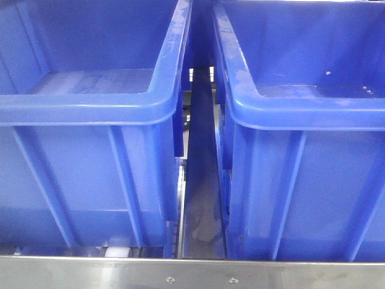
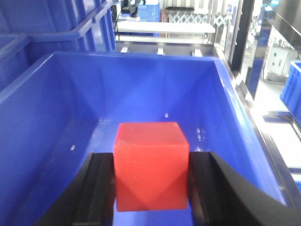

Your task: Sort and place red and blue blocks on shelf

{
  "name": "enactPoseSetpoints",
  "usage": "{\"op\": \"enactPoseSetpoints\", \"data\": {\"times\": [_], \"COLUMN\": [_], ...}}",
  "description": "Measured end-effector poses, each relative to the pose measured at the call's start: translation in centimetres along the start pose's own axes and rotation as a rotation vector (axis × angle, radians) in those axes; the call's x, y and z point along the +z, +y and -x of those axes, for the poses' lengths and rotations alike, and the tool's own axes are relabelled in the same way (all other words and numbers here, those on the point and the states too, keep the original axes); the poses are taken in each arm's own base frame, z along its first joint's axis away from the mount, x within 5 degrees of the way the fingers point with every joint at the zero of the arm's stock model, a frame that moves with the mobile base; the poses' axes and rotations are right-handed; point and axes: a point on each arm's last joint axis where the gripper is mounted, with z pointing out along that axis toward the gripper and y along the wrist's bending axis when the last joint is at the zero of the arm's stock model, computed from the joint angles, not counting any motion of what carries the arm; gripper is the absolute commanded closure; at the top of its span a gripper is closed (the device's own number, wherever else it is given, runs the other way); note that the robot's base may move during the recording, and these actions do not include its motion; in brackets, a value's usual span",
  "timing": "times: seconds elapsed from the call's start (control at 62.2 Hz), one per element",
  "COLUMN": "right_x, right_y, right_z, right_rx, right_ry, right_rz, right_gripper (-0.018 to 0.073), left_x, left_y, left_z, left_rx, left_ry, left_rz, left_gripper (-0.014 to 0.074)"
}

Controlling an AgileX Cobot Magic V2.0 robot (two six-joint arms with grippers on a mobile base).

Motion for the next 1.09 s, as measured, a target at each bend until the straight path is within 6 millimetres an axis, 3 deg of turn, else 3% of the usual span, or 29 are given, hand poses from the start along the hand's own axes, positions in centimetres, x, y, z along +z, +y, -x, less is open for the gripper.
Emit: {"op": "enactPoseSetpoints", "data": {"times": [0.161,0.353,0.562,0.691,0.787,1.012,1.092], "right_x": [2.0,3.2,3.3,3.3,3.3,3.3,3.3], "right_y": [-0.1,-0.1,-0.1,-0.2,-0.2,-0.3,-0.3], "right_z": [-1.1,-2.1,-2.0,-1.9,-1.9,-1.9,-1.9], "right_rx": [-0.001,-0.001,0.001,0.031,0.053,0.066,0.069], "right_ry": [0.062,0.125,0.102,0.091,0.09,0.088,0.087], "right_rz": [-0.006,-0.01,-0.01,-0.017,-0.023,-0.026,-0.027], "right_gripper": [0.0206,0.0192,0.0058,-0.0052,-0.0066,-0.0066,-0.0064], "left_x": [2.7,4.0,4.3,4.3,4.3,4.3,4.2], "left_y": [0.2,0.3,0.3,0.3,0.2,0.2,0.2], "left_z": [-1.2,-2.0,-1.9,-1.7,-1.4,-1.2,-1.0], "left_rx": [0.0,0.0,0.0,0.0,0.0,0.0,-0.005], "left_ry": [0.032,0.052,0.029,0.002,-0.026,-0.047,-0.067], "left_rz": [0.005,0.008,0.004,0.0,-0.004,-0.007,-0.008], "left_gripper": [0.0314,0.0314,0.0279,0.0129,0.0059,0.0066,0.0119]}}
